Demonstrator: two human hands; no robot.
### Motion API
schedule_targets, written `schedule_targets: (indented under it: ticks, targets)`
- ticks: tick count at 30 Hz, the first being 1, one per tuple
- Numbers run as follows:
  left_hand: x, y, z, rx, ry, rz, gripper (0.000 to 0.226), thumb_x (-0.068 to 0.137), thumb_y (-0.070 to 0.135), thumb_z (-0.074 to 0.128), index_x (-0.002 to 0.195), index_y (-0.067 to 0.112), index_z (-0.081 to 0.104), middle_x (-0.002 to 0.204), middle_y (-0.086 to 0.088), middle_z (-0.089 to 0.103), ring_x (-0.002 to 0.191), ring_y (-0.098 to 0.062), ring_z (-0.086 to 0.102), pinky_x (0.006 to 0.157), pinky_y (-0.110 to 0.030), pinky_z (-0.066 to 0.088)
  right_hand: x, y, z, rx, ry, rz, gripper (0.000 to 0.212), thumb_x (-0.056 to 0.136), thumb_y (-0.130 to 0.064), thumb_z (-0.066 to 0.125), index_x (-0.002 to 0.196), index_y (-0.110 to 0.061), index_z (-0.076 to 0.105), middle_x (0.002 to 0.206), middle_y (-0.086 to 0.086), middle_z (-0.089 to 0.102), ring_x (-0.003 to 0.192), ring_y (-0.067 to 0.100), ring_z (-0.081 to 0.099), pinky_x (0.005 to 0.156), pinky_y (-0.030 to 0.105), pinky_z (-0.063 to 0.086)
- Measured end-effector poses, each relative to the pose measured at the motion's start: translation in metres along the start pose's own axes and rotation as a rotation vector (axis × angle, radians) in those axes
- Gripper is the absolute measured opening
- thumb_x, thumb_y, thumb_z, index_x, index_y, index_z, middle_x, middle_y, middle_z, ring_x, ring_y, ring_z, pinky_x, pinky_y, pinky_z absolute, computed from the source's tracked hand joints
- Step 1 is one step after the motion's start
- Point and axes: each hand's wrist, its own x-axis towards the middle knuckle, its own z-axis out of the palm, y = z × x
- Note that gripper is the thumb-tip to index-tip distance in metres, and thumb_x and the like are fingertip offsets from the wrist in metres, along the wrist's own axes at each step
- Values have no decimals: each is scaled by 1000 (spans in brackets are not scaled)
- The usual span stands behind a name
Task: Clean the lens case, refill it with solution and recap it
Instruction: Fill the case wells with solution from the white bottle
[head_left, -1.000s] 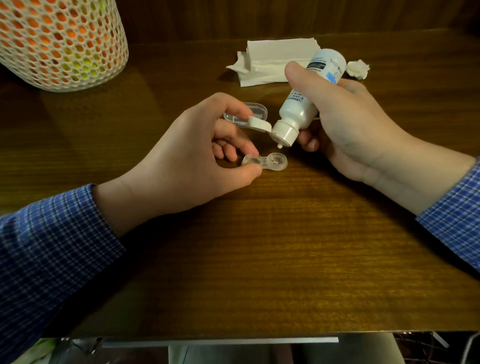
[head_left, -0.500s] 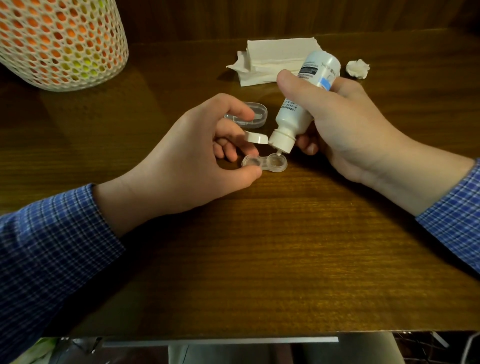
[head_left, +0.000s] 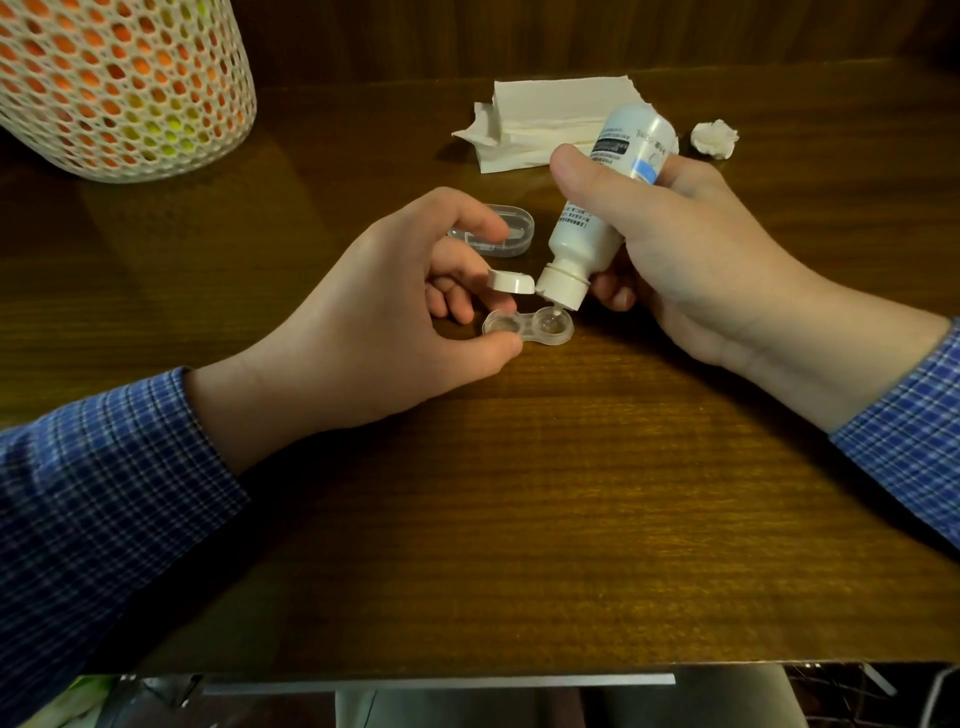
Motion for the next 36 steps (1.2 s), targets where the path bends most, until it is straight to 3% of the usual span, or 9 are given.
schedule_targets:
  ticks: [36]
  targets:
    - [0, 0, 0, -12, -4, -2, 70, 75, 32, 86, 135, 17, 53, 95, 9, 75, 84, -9, 70, 74, -23, 58, 1, 0, -1, 10, -7, 11, 27, 89, -51, 73, 96, -26, 63, 61, -10, 70, 48, 6, 57, 41, 18, 42]
